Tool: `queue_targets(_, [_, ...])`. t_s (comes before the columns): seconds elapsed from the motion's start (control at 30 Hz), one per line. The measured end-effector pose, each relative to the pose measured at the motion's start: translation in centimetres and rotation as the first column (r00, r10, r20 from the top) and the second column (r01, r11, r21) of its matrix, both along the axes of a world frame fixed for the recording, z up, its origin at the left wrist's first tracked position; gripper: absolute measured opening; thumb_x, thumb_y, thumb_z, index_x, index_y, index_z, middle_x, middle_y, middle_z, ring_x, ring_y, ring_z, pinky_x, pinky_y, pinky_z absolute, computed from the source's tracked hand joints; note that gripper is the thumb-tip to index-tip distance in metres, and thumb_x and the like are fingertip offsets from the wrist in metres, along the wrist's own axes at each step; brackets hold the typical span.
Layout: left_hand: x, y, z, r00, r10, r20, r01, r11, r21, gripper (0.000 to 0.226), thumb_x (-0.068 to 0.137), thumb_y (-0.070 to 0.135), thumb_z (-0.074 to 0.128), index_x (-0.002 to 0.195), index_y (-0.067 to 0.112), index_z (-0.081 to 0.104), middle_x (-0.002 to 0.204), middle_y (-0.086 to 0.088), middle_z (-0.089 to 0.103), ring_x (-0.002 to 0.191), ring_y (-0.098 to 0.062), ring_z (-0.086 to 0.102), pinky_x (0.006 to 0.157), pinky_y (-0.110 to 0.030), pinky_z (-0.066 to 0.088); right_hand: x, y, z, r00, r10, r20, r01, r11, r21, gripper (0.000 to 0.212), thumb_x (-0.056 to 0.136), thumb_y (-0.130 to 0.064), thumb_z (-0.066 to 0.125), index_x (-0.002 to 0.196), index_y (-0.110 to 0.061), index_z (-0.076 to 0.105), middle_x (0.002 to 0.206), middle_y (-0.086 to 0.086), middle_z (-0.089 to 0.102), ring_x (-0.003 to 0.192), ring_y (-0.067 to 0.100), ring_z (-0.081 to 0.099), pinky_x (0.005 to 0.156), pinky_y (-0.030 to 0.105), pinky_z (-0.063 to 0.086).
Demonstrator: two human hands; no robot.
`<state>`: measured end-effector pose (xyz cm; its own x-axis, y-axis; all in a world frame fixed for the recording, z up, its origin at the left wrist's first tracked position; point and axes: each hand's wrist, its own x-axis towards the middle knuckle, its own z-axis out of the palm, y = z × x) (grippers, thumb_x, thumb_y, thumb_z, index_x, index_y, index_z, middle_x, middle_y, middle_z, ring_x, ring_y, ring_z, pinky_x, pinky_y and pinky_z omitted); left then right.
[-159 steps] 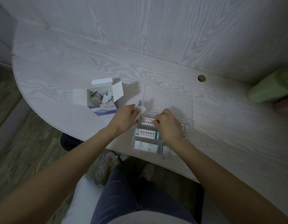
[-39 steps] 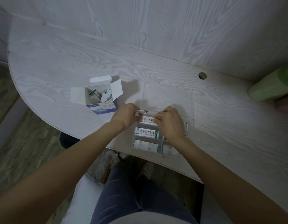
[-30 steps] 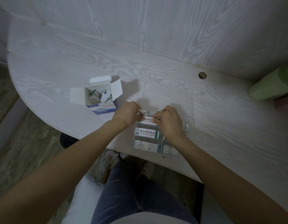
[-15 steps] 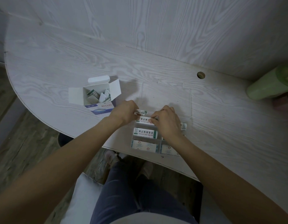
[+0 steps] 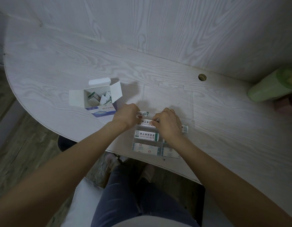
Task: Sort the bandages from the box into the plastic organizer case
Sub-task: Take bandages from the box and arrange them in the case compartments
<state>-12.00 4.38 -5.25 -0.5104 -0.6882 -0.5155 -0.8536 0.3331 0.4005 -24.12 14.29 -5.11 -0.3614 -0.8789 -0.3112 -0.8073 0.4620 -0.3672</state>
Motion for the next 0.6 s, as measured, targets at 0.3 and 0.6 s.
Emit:
queue_targets(0.3, [0.2, 0.6, 0.3, 0.998, -0.063, -0.015, 0.062, 0.996, -0.072, 0.009, 0.084, 0.020, 0.067, 0.088, 0.012, 0.067, 0.091, -0.014, 0.067, 0.087, -0.032, 0.063, 0.070, -0.034, 0.048, 0.2, -0.1, -0.3, 0.997, 0.047, -0.059, -0.047, 0.999, 0.000, 0.023, 0.093, -0.031, 0.058, 0.107, -0.019, 0.071, 0.109, 0.005, 0.057, 0.108, 0.021, 0.046, 0.084, 0.029, 0.040])
queue_targets(0.6, [0.7, 1.5, 1.5, 0.957, 0.082, -0.277, -0.069, 0.996, 0.057, 0.019, 0.091, 0.030, 0.059, 0.087, 0.011, 0.057, 0.077, -0.002, 0.059, 0.070, -0.016, 0.053, 0.056, -0.026, 0.036, 0.1, 0.2, -0.2, 0.992, 0.081, -0.093, -0.084, 0.996, -0.036, 0.028, 0.095, -0.032, 0.053, 0.112, -0.016, 0.068, 0.112, 0.005, 0.055, 0.109, 0.020, 0.046, 0.089, 0.030, 0.038])
